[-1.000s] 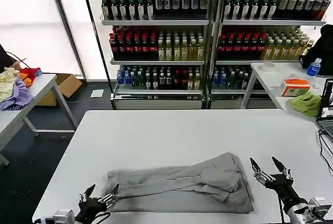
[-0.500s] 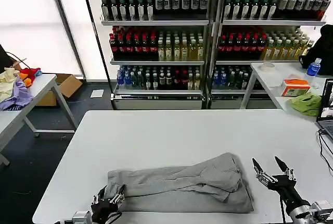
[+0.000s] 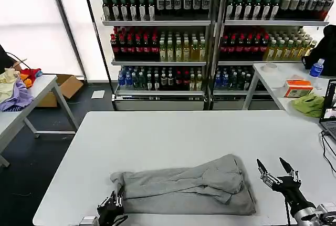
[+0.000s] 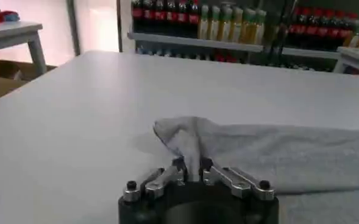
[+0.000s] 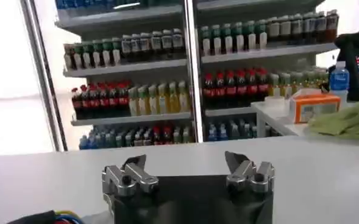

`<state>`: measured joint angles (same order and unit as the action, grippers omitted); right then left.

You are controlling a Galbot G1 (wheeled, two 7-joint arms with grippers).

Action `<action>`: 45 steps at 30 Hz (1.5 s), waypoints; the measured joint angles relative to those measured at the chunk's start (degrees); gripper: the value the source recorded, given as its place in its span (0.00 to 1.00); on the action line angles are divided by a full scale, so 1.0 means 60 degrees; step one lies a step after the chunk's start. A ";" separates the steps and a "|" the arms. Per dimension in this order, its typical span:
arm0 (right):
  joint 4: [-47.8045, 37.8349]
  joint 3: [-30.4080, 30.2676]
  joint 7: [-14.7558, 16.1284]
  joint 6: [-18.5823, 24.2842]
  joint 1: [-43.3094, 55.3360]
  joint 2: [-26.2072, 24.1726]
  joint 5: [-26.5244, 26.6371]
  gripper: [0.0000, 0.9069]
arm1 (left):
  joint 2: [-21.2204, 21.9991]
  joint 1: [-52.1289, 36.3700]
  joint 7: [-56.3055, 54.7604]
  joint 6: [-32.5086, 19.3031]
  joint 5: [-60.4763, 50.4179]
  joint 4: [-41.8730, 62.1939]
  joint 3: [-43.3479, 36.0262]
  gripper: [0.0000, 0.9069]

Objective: Fold and organize the clothes.

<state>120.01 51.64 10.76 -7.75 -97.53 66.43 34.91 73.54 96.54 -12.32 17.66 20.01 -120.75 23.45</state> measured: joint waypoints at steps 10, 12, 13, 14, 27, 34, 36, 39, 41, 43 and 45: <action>0.0058 0.0133 -0.0012 -0.0087 0.0000 -0.0092 0.0277 1.00 | -0.0885 -0.0436 0.0737 -0.0165 0.0936 0.0068 0.1851 0.00; 0.0058 0.0133 -0.0011 -0.0089 -0.0005 -0.0107 0.0317 1.00 | -0.1218 -0.0450 0.0915 -0.0163 0.1269 0.0243 0.2484 0.00; 0.0056 0.0133 -0.0012 -0.0089 -0.0010 -0.0113 0.0335 1.00 | -0.1378 -0.0456 0.0999 -0.0154 0.1418 0.0345 0.2790 0.00; 0.0049 0.0133 -0.0012 -0.0090 -0.0021 -0.0120 0.0347 1.00 | -0.1534 -0.0457 0.1067 -0.0146 0.1549 0.0462 0.3091 0.00; 0.0131 0.0165 -0.0007 -0.0064 -0.0131 -0.0080 0.0492 1.00 | -0.3387 -0.0493 0.1631 0.0230 0.2614 0.1064 0.5675 0.00; 0.0229 -0.0041 -0.0012 -0.0097 -0.0024 0.0113 0.0397 1.00 | -0.3682 -0.0773 0.1499 0.0396 0.3392 0.0105 0.4521 0.00; 0.0253 -0.0122 0.0000 -0.0102 -0.0005 0.0168 0.0365 1.00 | -0.3682 -0.0933 0.1454 0.0427 0.3568 -0.0089 0.3857 0.00; 0.0274 -0.0222 0.0003 -0.0106 0.0031 0.0249 0.0282 1.00 | -0.3577 -0.1309 0.1311 0.0508 0.3744 -0.0260 0.2738 0.00; 0.0322 -0.0239 0.0011 -0.0114 0.0024 0.0289 0.0242 1.00 | -0.3454 -0.1600 0.1238 0.0580 0.3825 -0.0305 0.1975 0.00; 0.0328 -0.0241 0.0015 -0.0119 0.0013 0.0312 0.0209 1.00 | -0.3298 -0.1883 0.1221 0.0659 0.3861 -0.0316 0.1252 0.00; 0.0322 -0.0250 0.0021 -0.0118 0.0003 0.0333 0.0196 1.00 | -0.3144 -0.2115 0.1205 0.0734 0.3864 -0.0279 0.0612 0.00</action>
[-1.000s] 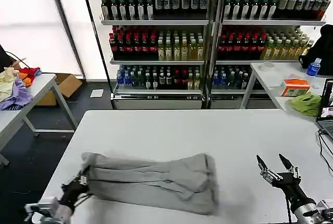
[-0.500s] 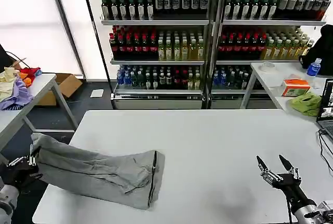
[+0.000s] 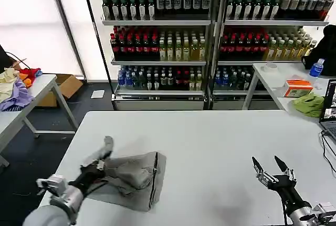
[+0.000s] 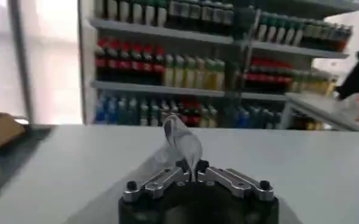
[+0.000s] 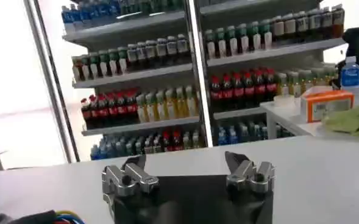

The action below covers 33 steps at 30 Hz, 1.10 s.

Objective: Fold and organize the clothes.

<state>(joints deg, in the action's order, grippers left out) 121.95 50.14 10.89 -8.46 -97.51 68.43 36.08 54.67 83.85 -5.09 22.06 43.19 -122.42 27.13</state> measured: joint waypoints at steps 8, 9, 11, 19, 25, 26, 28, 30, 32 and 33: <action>-0.0076 -0.0172 0.0005 -0.0041 0.0006 0.0043 -0.0087 1.00 | 0.0764 -0.0703 -0.0060 0.0209 -0.0238 0.0438 -0.1909 0.99; -0.0075 -0.0200 0.0005 -0.0057 0.0023 0.0043 -0.0088 1.00 | 0.0855 -0.0772 -0.0081 0.0247 -0.0281 0.0490 -0.2051 1.00; -0.0053 -0.0240 0.0014 -0.0092 0.0030 0.0047 -0.0093 1.00 | 0.1029 -0.0922 -0.0099 0.0330 -0.0387 0.0612 -0.2283 1.00; -0.0035 -0.0258 0.0021 -0.0151 0.0059 -0.0025 -0.0103 1.00 | 0.1226 -0.1013 -0.0202 0.0748 -0.0465 0.0290 -0.2484 1.00; -0.0169 -0.0361 0.0030 -0.0146 0.0155 -0.0096 -0.0111 1.00 | 0.0824 -0.0600 -0.0235 0.0967 -0.0205 -0.0801 -0.1396 1.00; -0.0201 -0.0390 0.0030 -0.0146 0.0184 -0.0102 -0.0119 1.00 | 0.0745 -0.0527 -0.0223 0.1004 -0.0150 -0.0909 -0.1123 1.00; -0.0255 -0.0443 0.0031 -0.0145 0.0239 -0.0106 -0.0131 1.00 | 0.0607 -0.0405 -0.0176 0.1043 -0.0120 -0.1024 -0.0501 1.00; -0.0293 -0.0495 0.0040 -0.0136 0.0260 -0.0097 -0.0139 1.00 | 0.0536 -0.0291 -0.0083 0.1048 -0.0183 -0.1004 0.0127 1.00; -0.0306 -0.0514 0.0055 -0.0120 0.0265 -0.0090 -0.0147 1.00 | 0.0490 -0.0171 0.0010 0.1026 -0.0398 -0.0820 0.0601 1.00; -0.0313 -0.0514 0.0057 -0.0114 0.0259 -0.0090 -0.0148 1.00 | 0.0488 -0.0112 0.0031 0.1003 -0.0528 -0.0683 0.0774 1.00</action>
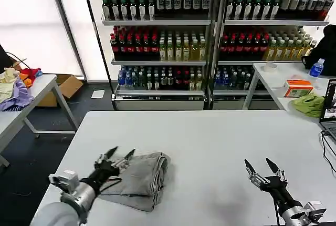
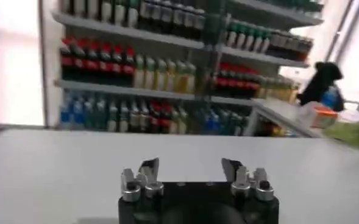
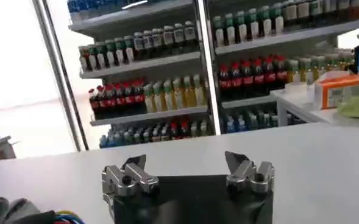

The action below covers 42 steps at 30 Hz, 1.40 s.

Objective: Fold and organize the clothes.

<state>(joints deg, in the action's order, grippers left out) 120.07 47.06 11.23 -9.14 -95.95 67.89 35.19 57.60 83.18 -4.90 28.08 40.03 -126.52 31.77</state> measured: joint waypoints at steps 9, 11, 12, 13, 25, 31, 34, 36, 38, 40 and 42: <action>-0.0034 0.0094 0.0054 0.0114 -0.0243 0.0122 0.0039 1.00 | 0.0505 0.0385 0.0001 -0.0310 -0.1413 0.1245 0.0330 1.00; -0.0005 0.0129 0.0070 0.0138 -0.0332 0.0135 0.0046 1.00 | 0.0748 0.0384 -0.0018 -0.0373 -0.1712 0.1465 0.0196 1.00; 0.0001 0.0153 0.0071 0.0150 -0.0373 0.0141 0.0050 1.00 | 0.0851 0.0375 -0.0047 -0.0385 -0.1825 0.1541 0.0138 1.00; 0.0001 0.0168 0.0070 0.0159 -0.0412 0.0153 0.0049 1.00 | 0.0931 0.0359 -0.0076 -0.0395 -0.1938 0.1612 0.0073 1.00; 0.0124 0.0206 0.0096 0.0295 -0.0824 0.0335 0.0070 1.00 | 0.1615 0.0300 -0.0151 -0.0705 -0.2643 0.2431 -0.0347 0.01; 0.0162 0.0213 0.0103 0.0317 -0.0828 0.0344 0.0072 1.00 | 0.1882 0.0481 -0.0172 -0.0947 -0.2560 0.2440 -0.0392 0.00; 0.0192 0.0195 0.0097 0.0320 -0.0815 0.0350 0.0072 1.00 | 0.2046 0.0498 -0.0208 -0.1070 -0.2454 0.2444 -0.0403 0.00; 0.0207 0.0197 0.0082 0.0320 -0.0797 0.0349 0.0075 1.00 | 0.2170 0.0472 -0.0246 -0.1175 -0.2350 0.2490 -0.0384 0.00; 0.0217 0.0212 0.0073 0.0320 -0.0791 0.0342 0.0076 1.00 | 0.2303 0.0431 -0.0308 -0.1273 -0.2205 0.2517 -0.0341 0.00; 0.0230 0.0233 0.0070 0.0319 -0.0791 0.0329 0.0088 1.00 | 0.2447 0.0411 -0.0315 -0.1352 -0.2029 0.2515 -0.0280 0.00; 0.0240 0.0275 0.0062 0.0317 -0.0798 0.0310 0.0114 1.00 | 0.2575 0.0398 -0.0319 -0.1398 -0.1850 0.2488 -0.0183 0.00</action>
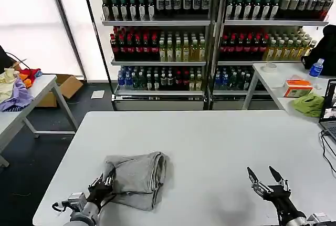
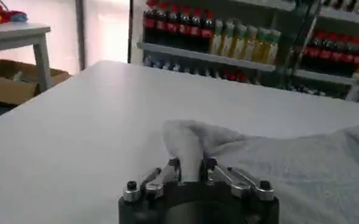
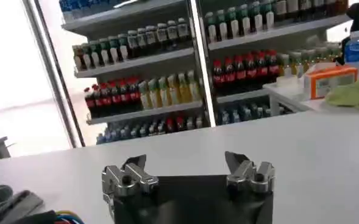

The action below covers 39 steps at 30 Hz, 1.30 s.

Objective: Fold and organize the clothes.

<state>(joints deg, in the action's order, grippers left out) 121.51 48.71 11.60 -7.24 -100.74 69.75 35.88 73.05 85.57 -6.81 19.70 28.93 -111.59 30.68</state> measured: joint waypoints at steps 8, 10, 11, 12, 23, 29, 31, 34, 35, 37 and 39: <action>-0.0044 0.0095 -0.0022 -0.0011 0.0059 -0.0102 0.0156 1.00 | -0.0171 0.0228 0.0071 -0.0081 0.0965 -0.0356 0.1233 0.00; -0.0085 0.0061 -0.0039 -0.0027 0.0119 -0.0118 0.0194 1.00 | -0.0455 0.0349 0.0112 -0.0082 0.1242 -0.0400 0.1779 0.00; -0.0106 0.0045 -0.0042 -0.0036 0.0153 -0.0121 0.0206 1.00 | -0.0622 0.0401 0.0118 -0.0076 0.1374 -0.0432 0.2044 0.00; -0.0122 0.0020 -0.0044 -0.0039 0.0191 -0.0123 0.0217 1.00 | -0.0835 0.0461 0.0122 -0.0055 0.1526 -0.0478 0.2362 0.00; -0.0224 -0.0171 -0.0028 -0.0010 0.0401 -0.0140 0.0277 1.00 | -0.2775 0.0860 -0.0294 0.0389 0.2510 -0.1340 0.4129 0.00; -0.0155 -0.0168 -0.0034 -0.0019 0.0367 -0.0128 0.0259 1.00 | -0.3085 0.0394 -0.0812 0.0685 0.2328 -0.1871 0.2737 0.00; -0.0101 -0.0178 -0.0034 -0.0027 0.0333 -0.0103 0.0238 1.00 | -0.3125 -0.0037 -0.1007 0.0781 0.2245 -0.1892 0.1830 0.00; -0.0028 -0.0221 -0.0039 -0.0051 0.0282 -0.0020 0.0169 1.00 | -0.3118 -0.0809 -0.1393 0.0938 0.2352 -0.1878 0.0192 0.00; -0.0025 -0.0242 -0.0049 -0.0059 0.0264 0.0016 0.0139 1.00 | -0.3081 -0.1094 -0.1551 0.0992 0.2482 -0.1862 -0.0350 0.00; -0.0015 -0.0283 -0.0071 -0.0072 0.0232 0.0104 0.0060 1.00 | -0.2941 -0.1729 -0.1837 0.1096 0.2769 -0.1780 -0.1488 0.01; 0.0026 -0.0292 -0.0098 -0.0108 0.0194 0.0195 -0.0022 1.00 | -0.2704 -0.2347 -0.2062 0.1214 0.2957 -0.1609 -0.2572 0.46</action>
<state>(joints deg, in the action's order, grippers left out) 121.66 46.95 11.01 -7.88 -99.58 70.92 35.75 56.83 71.49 -19.19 26.98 46.67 -121.24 15.24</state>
